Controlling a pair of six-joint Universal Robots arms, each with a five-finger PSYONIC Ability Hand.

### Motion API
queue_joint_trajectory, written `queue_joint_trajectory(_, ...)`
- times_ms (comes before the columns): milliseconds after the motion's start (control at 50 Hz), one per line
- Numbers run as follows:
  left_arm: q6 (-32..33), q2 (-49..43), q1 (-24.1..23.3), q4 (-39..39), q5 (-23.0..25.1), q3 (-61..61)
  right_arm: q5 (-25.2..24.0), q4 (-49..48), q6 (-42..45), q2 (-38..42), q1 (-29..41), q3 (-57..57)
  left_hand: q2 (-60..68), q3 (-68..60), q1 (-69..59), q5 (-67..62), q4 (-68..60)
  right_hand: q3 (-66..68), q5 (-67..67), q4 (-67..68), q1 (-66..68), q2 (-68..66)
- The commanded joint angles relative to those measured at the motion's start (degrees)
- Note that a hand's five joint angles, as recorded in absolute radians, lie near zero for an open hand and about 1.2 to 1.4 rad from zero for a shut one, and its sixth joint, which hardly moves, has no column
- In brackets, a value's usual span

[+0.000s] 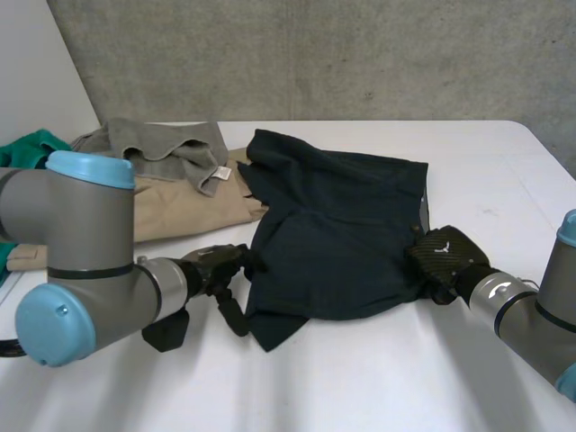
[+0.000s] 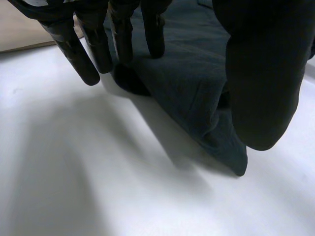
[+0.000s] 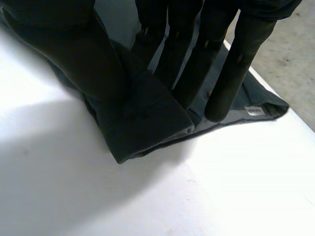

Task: Fold the laundry.

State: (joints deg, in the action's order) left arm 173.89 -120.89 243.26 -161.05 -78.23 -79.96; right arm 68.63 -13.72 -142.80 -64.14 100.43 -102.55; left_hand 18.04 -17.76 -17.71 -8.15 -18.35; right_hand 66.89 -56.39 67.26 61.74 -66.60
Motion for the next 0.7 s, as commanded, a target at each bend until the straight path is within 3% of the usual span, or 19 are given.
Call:
queue_joint_trajectory(20,-0.49,-2.32,-4.01,-0.32,-2.54,3.67,0.63,0.18,-3.09,-2.74,-1.37,-0.81,8.14,-8.41,-8.47,-8.03,-7.82,13.11,-13.61,12.74,18.26,-13.4)
queue_joint_trajectory(200,0.13,-6.98,-11.39,-0.06,-10.09,9.73,0.54,3.17,-4.15,-9.16,-2.6,-1.25,33.35,-33.63,-33.68,-33.24,-33.04,13.11,-13.61,12.74,18.26,-13.4)
queue_joint_trajectory(300,4.24,-8.48,-15.26,-0.67,-20.35,11.67,0.63,6.5,-4.67,-10.3,-4.71,1.03,61.91,-62.18,-62.24,-61.79,-61.59,13.11,-13.61,12.74,18.26,-13.4)
queue_joint_trajectory(360,9.42,-7.35,-15.62,-0.76,-26.86,11.67,0.54,9.74,-4.24,-10.48,-4.89,2.35,61.96,-62.24,-62.29,-61.85,-61.65,13.11,-13.61,12.74,18.26,-13.4)
queue_joint_trajectory(420,16.0,-4.1,-15.1,-0.41,-30.04,11.06,-0.07,14.48,-2.84,-10.74,-4.71,3.49,61.96,-62.24,-62.29,-61.85,-61.65,13.11,-13.61,12.74,18.26,-13.4)
queue_joint_trajectory(520,26.13,2.93,-15.0,2.13,-27.86,6.23,-3.58,25.47,4.53,-13.11,-4.8,5.25,61.96,-62.24,-62.29,-61.85,-61.65,13.11,-13.61,12.74,18.26,-13.4)
queue_joint_trajectory(580,36.12,7.94,-17.62,7.74,-26.1,1.23,-6.04,39.14,15.4,-14.87,-5.76,6.04,61.96,-62.24,-62.29,-61.85,-61.65,13.11,-13.61,12.74,18.26,-13.4)
queue_joint_trajectory(600,37.21,8.22,-17.99,8.55,-26.01,0.69,-6.13,45.64,21.02,-14.7,-6.55,6.31,61.96,-62.24,-62.29,-61.85,-61.65,13.11,-13.61,12.74,18.26,-13.4)
queue_joint_trajectory(700,42.05,7.52,-19.57,12.24,-26.71,-0.37,-6.49,58.35,33.28,-13.38,-7.53,7.36,61.96,-62.24,-62.29,-61.85,-61.65,13.11,-13.61,12.74,18.26,-13.4)
